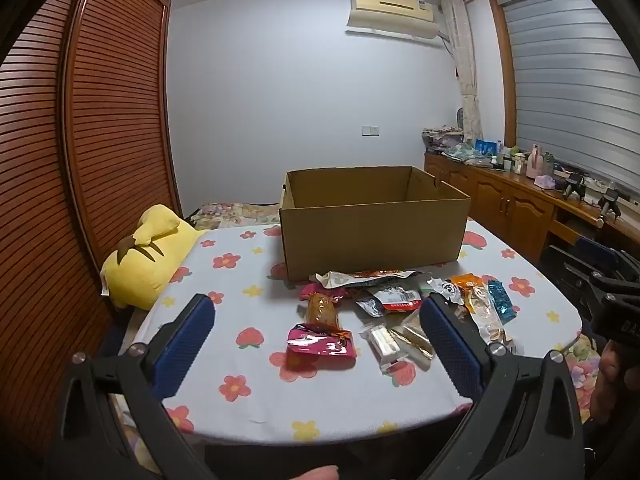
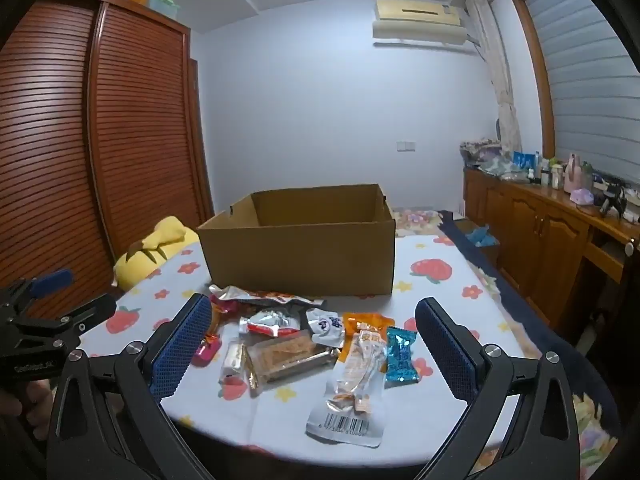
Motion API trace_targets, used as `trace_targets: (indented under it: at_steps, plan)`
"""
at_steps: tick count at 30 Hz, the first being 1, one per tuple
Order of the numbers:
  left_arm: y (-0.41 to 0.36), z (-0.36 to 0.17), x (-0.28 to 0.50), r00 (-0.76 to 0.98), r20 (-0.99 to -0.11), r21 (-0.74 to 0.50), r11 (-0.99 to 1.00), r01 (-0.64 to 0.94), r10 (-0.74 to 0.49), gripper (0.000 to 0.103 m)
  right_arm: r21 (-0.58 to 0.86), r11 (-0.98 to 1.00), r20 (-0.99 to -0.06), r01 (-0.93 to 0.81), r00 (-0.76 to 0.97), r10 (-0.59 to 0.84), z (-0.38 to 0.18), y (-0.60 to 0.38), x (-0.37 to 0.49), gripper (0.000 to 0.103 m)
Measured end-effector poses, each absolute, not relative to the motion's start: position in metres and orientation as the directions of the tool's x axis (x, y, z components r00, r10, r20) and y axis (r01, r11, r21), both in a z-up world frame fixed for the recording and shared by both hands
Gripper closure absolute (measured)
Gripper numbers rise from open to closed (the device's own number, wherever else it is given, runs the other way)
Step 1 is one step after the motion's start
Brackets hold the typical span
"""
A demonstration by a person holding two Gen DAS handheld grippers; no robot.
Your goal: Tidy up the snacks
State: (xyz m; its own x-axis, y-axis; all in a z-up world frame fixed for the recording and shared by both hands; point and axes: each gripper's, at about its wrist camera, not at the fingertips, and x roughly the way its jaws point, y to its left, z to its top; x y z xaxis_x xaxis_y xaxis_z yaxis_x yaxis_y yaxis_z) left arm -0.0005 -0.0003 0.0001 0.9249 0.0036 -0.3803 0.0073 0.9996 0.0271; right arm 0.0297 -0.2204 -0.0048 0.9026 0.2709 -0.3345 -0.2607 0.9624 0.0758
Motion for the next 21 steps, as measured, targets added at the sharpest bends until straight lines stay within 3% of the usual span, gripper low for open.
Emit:
trace_targets:
  at_steps: [21]
  plan:
    - [0.0067, 0.0070, -0.0055, 0.927, -0.375, 0.009, 1.000, 0.001, 0.002, 0.000, 0.066, 0.963, -0.335, -0.260, 0.903, 0.267, -0.0080, -0.2195, 0.0298, 0.000]
